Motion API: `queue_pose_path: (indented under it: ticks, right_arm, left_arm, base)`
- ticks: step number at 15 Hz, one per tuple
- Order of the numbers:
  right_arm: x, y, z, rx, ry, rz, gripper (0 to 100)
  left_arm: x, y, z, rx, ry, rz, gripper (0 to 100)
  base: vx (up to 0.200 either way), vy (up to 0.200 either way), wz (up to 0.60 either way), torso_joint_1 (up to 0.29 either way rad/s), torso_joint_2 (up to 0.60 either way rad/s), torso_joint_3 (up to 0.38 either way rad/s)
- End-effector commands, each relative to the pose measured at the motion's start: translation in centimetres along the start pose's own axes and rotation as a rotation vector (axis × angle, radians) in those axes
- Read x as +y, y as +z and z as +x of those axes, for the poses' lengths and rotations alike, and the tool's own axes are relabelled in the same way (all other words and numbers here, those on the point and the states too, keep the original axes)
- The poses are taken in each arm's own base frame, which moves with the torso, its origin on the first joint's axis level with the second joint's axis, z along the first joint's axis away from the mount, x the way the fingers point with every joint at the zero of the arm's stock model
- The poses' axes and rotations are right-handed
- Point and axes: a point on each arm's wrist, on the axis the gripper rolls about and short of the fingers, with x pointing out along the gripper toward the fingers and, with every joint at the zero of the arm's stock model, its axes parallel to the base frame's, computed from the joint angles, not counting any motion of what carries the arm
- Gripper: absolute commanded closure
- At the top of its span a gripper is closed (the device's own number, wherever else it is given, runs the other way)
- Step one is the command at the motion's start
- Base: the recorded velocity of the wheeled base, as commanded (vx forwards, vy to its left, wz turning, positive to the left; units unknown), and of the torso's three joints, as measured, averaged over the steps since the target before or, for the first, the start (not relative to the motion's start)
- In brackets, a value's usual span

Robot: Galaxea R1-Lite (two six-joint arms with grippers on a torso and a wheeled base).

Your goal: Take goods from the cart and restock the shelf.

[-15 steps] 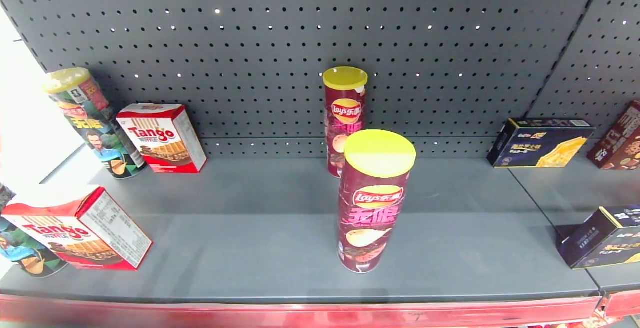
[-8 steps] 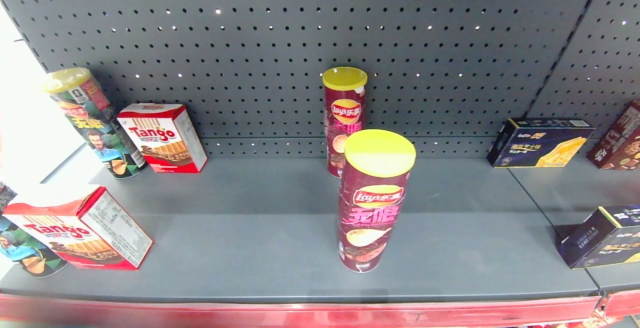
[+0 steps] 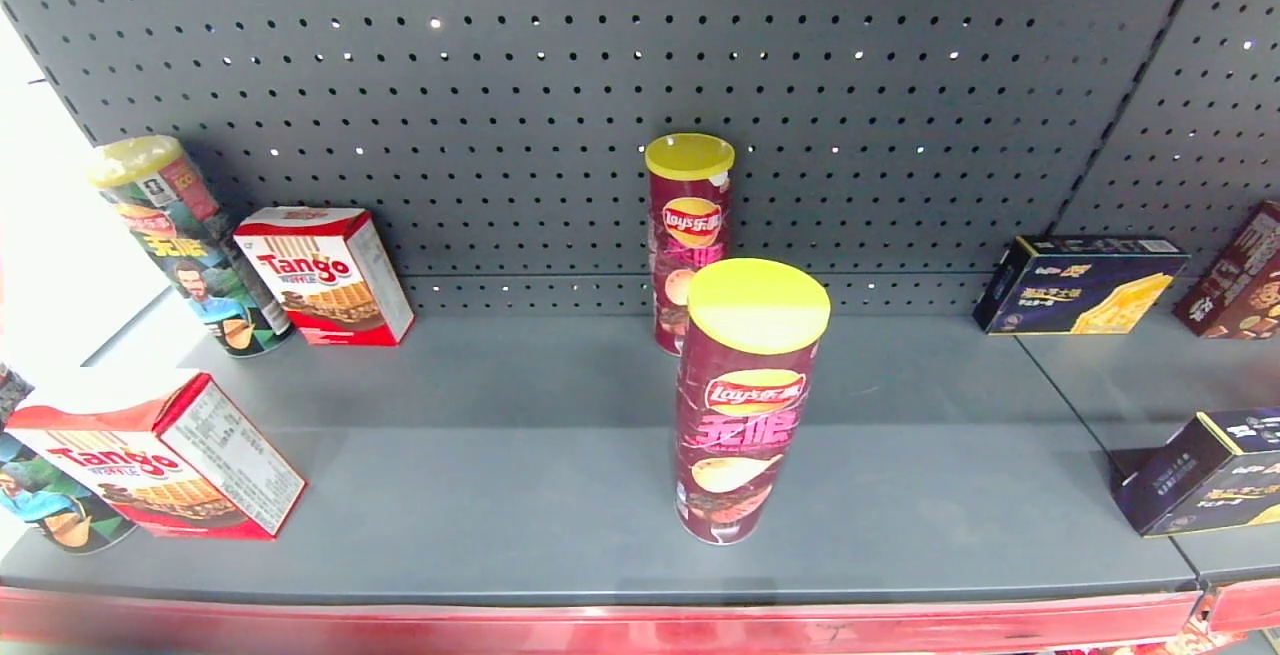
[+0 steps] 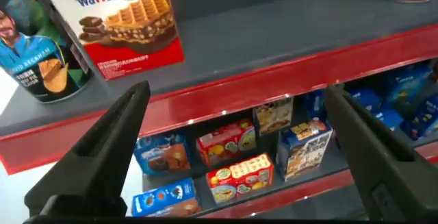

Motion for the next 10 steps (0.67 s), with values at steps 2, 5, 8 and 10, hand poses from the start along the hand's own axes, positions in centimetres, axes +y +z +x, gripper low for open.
queue_pose_path:
  ticks: [2, 5, 8, 10]
  right_arm:
    - [0.0, 0.0, 0.01, 0.001, 0.0, 0.0, 0]
    - [0.0, 0.0, 0.01, 0.001, 0.0, 0.0, 0]
    - [0.0, 0.0, 0.01, 0.001, 0.0, 0.0, 0]
    - [0.0, 0.0, 0.01, 0.001, 0.0, 0.0, 0]
  left_arm:
    - [-0.04, -0.04, -0.1, -0.011, -0.007, -0.021, 0]
    - [-0.2, 0.0, -0.12, -0.01, -0.076, -0.039, 0]
    - [0.24, -0.09, -0.08, 0.019, 0.122, -0.143, 0]
    - [0.6, -0.67, -0.18, 0.081, 0.312, -0.13, 0]
  base:
    - [0.0, 0.0, 0.0, 0.0, 0.0, 0.0]
    - [0.0, 0.0, 0.0, 0.0, 0.0, 0.0]
    - [0.0, 0.0, 0.0, 0.0, 0.0, 0.0]
    - [0.0, 0.0, 0.0, 0.0, 0.0, 0.0]
